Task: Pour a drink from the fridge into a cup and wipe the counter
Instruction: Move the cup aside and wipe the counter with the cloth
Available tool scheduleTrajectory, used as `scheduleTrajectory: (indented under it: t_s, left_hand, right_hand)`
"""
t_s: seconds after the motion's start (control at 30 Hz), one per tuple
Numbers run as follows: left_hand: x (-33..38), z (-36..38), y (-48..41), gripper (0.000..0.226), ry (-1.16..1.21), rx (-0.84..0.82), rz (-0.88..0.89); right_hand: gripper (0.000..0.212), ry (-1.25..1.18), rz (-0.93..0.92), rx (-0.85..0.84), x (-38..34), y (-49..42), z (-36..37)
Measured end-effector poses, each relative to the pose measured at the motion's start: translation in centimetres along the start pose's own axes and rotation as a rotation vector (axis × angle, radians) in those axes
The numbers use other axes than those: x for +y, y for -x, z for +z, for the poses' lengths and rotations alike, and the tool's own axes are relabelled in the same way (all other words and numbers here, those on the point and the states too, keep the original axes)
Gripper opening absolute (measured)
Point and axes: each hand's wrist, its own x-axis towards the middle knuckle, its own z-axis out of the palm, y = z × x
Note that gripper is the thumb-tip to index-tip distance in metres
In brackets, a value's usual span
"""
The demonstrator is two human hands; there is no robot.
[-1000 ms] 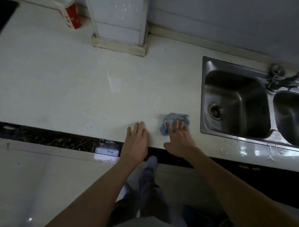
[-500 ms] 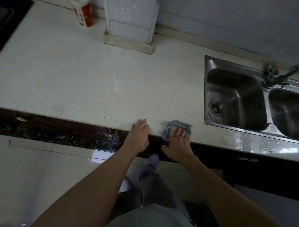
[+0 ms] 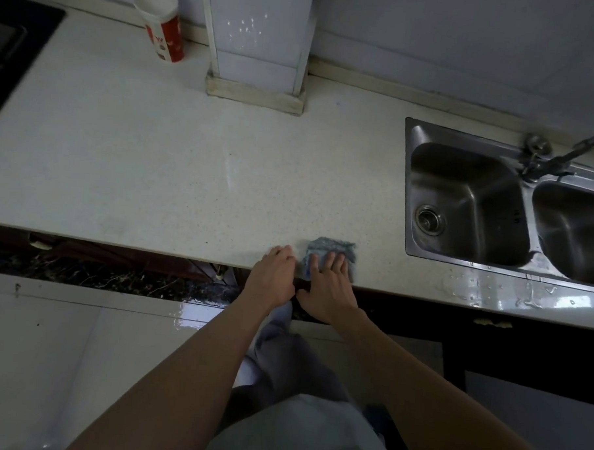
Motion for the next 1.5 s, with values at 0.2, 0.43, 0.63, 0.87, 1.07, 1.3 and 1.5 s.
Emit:
scheduleTrajectory:
  t_s: [0.2,0.43,0.63,0.87,1.07,1.3,1.5]
  left_hand:
    - [-0.5,-2.0,-1.3,0.026,-0.070,0.015,-0.007]
    - [-0.9,-3.3,-5.3,0.031,-0.043,0.045,0.034]
    - [-1.6,-6.3,-11.0,0.044,0.004,0.173,-0.001]
    - [-3.3,-9.0,-16.0,0.068,0.031,0.193,-0.171]
    - [-4.1,-8.9,-17.1,0.062,-0.007,0.054,-0.170]
    - [-4.2,-9.2,-17.1,0.067,0.025,0.006,-0.166]
    - [-4.5,-9.5,-16.9,0.069,0.080,0.019,-0.159]
  right_hand:
    - [0.083,0.043,-0.051,-0.013,0.2,-3.8,-2.7]
    - [0.084,0.044,-0.040,-0.011,1.5,-11.6,-8.3]
    - [0.082,0.045,-0.053,0.022,3.4,-18.9,-12.4]
    - [0.078,0.063,-0.057,0.082,4.8,-27.0,-17.6]
    - [0.078,0.083,-0.077,0.167,5.5,-33.2,-22.0]
    - [0.078,0.163,-0.072,0.216,5.4,-37.7,-25.8]
    - [0.082,0.149,-0.010,0.240,4.2,-38.4,-25.9]
